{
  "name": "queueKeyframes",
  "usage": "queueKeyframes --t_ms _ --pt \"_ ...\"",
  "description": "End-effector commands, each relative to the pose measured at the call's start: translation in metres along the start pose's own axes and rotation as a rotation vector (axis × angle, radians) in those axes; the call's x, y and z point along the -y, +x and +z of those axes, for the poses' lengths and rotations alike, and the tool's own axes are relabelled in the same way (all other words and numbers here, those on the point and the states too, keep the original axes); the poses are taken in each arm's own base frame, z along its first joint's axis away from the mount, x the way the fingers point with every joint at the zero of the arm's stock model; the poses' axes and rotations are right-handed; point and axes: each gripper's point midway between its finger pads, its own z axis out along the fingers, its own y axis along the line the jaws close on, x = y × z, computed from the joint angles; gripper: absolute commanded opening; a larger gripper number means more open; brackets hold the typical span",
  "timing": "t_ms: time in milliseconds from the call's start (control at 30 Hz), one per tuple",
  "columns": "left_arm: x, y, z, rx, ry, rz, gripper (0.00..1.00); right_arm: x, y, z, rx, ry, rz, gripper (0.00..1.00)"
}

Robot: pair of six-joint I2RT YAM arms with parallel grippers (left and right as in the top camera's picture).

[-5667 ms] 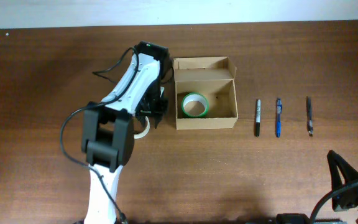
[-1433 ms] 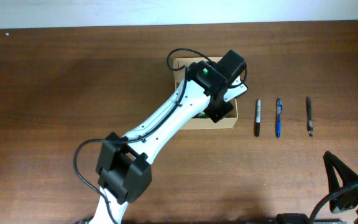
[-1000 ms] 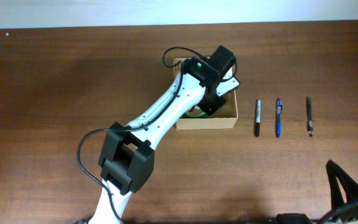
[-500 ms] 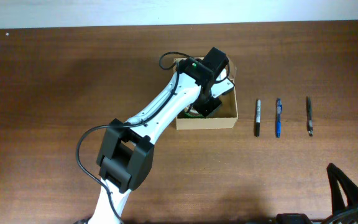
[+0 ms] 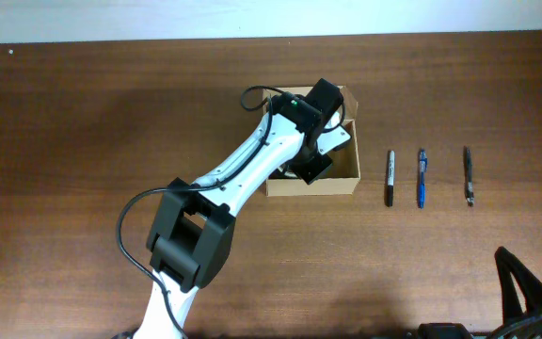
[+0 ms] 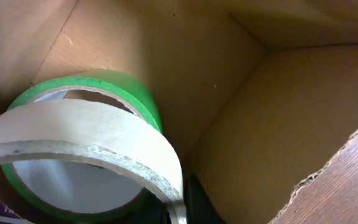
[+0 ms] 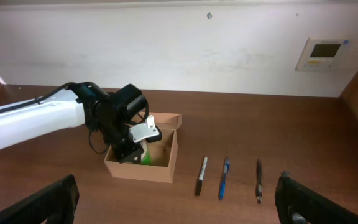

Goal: Pack container
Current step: 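Lower the white tape into the box and release it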

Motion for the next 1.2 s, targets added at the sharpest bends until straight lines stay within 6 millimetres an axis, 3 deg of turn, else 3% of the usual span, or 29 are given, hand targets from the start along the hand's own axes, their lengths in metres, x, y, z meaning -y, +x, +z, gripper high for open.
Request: queueKeyframes --t_ms 0,500,733,900,1067,1167 --pt "0.002 0.003 0.009 -0.017 0.023 0.016 0.02 -0.003 0.002 0.0 -0.007 -0.018 -0.002 0.99" --pt "0.004 0.022 0.03 -0.073 0.038 0.008 0.02 -0.002 0.002 0.0 -0.007 -0.017 -0.002 0.99" --pt "0.004 0.021 0.031 -0.069 0.037 0.008 0.04 -0.002 0.002 0.0 -0.007 -0.017 -0.002 0.99" --pt "0.004 0.021 0.031 -0.067 0.036 0.008 0.45 -0.002 0.002 0.0 -0.007 -0.017 -0.002 0.99" --pt "0.003 0.017 0.028 -0.055 0.033 0.009 0.66 -0.002 0.002 0.0 -0.007 -0.017 -0.002 0.99" --pt "0.001 0.004 0.016 -0.02 0.022 0.014 0.76 -0.002 0.002 0.0 -0.007 -0.017 -0.002 0.99"
